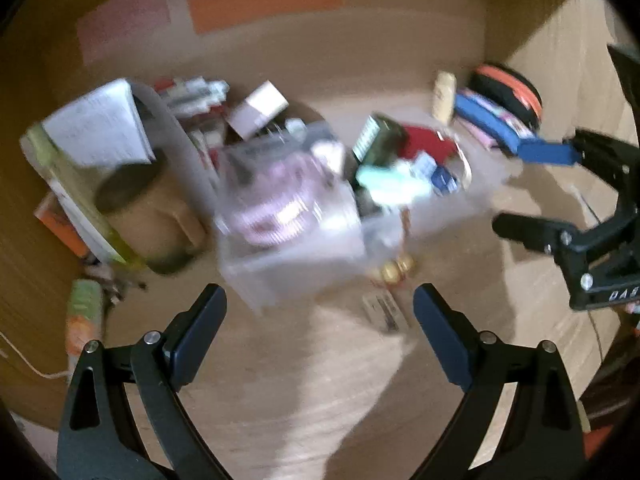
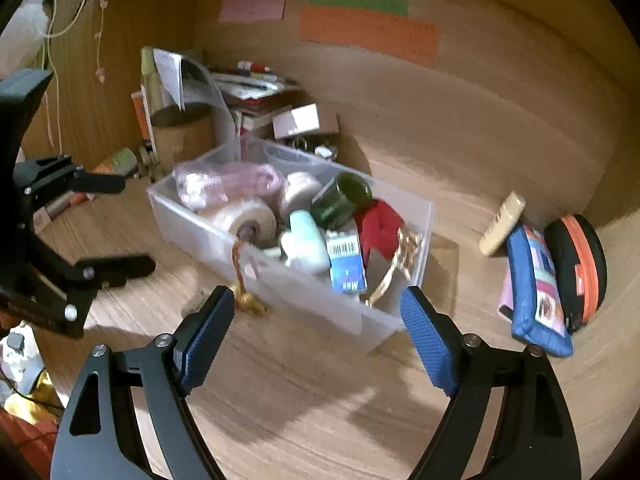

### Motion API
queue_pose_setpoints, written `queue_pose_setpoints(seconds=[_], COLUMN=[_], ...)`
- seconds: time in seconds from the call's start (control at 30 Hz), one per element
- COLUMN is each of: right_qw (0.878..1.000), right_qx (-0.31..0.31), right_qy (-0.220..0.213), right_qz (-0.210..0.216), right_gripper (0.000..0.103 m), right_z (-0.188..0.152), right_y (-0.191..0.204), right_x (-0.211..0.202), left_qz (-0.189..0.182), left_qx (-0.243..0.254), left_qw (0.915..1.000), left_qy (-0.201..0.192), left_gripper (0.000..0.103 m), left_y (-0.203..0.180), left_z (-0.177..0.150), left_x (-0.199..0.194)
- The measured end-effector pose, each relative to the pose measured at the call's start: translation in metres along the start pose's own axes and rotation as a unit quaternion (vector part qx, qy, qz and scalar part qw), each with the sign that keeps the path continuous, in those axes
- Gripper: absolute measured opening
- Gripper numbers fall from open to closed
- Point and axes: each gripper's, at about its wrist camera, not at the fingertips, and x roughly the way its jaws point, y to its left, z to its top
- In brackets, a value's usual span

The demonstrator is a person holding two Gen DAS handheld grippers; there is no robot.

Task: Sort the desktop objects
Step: 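Withdraw both grippers back toward the eraser and gourd charm, then grasp the white eraser with the left gripper while right grasps gourd charm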

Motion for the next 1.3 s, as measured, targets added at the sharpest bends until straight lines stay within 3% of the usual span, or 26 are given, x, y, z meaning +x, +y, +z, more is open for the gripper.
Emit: queue_pose_setpoints(seconds=[0.17,0.37,0.43,0.5,0.63,0.7,0.8,1.2,1.3], right_qw=[1.000,0.999,0.998,0.997,0.996,0.996,0.995,0.988,0.984], right_qx=[0.003,0.028,0.034,0.040,0.053,0.056,0.058,0.099,0.123], right_qy=[0.017,0.042,0.051,0.060,0.069,0.069,0.077,0.094,0.102], right_qz=[-0.001,0.001,-0.002,-0.010,0.004,0.015,0.032,0.073,0.076], right_gripper=[0.083,0.083,0.083,0.083,0.083,0.083,0.083,0.081,0.072], right_z=[-0.015,-0.032,-0.037,-0.041,-0.042,-0.041,-0.036,-0.016,-0.014], right_y=[0.003,-0.001,-0.002,-0.002,0.000,0.003,0.010,0.032,0.038], right_x=[0.003,0.013,0.017,0.020,0.028,0.032,0.040,0.077,0.088], left_qz=[-0.010,-0.028,-0.031,-0.035,-0.045,-0.059,-0.065,-0.067,-0.057], left_qx=[0.023,0.032,0.037,0.038,0.026,0.022,0.026,-0.010,-0.019], left_qw=[0.9988,0.9975,0.9972,0.9965,0.9961,0.9954,0.9953,0.9970,0.9980], left_qy=[0.043,0.057,0.057,0.067,0.072,0.072,0.067,0.036,0.022], left_gripper=[0.095,0.095,0.087,0.067,0.059,0.039,0.023,0.023,0.023], left_y=[-0.018,-0.030,-0.033,-0.034,-0.029,-0.025,-0.022,0.016,0.025], left_z=[-0.015,-0.017,-0.014,-0.012,-0.010,-0.009,-0.012,-0.025,-0.027], left_x=[0.031,0.051,0.055,0.060,0.067,0.066,0.063,0.046,0.039])
